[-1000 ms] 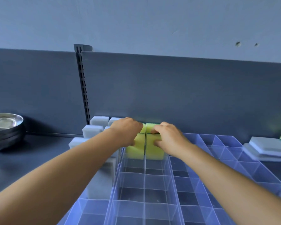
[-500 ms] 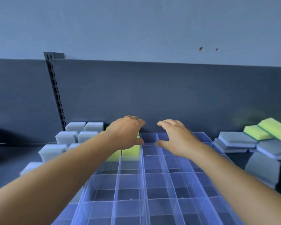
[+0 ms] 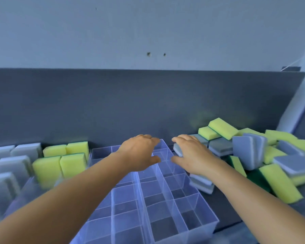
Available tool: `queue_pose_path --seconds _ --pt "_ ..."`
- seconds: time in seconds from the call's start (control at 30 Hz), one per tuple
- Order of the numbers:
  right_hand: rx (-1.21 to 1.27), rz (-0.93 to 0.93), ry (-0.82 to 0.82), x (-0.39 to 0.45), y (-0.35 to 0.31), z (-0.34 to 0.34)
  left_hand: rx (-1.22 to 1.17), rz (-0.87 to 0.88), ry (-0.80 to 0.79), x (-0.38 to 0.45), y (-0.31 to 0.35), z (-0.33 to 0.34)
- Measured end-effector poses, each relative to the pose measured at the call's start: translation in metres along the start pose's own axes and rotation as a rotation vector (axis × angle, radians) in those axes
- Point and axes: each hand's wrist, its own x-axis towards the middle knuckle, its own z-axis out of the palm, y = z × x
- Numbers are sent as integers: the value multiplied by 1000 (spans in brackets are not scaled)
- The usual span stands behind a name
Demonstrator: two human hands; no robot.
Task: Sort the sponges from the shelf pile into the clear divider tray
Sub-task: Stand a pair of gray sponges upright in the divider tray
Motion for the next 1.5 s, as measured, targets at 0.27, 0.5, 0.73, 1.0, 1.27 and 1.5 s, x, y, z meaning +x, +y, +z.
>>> queue_pose_path --seconds 0.27,0.5,0.73,1.0,1.27,1.5 --pt "-29 125 -13 -24 70 -10 -63 77 -43 40 74 17" --pt "-43 237 -58 -33 104 -9 -49 102 -128 62 108 36" --pt "-7 237 -105 -35 114 -2 -167 55 -193 74 123 45" --pt "-12 283 -204 -22 113 8 -251 -72 -210 78 107 44" --pt "84 294 -317 8 103 18 -307 -125 -194 82 103 50" --pt "491 340 -77 14 117 20 -416 -115 -109 77 100 53"
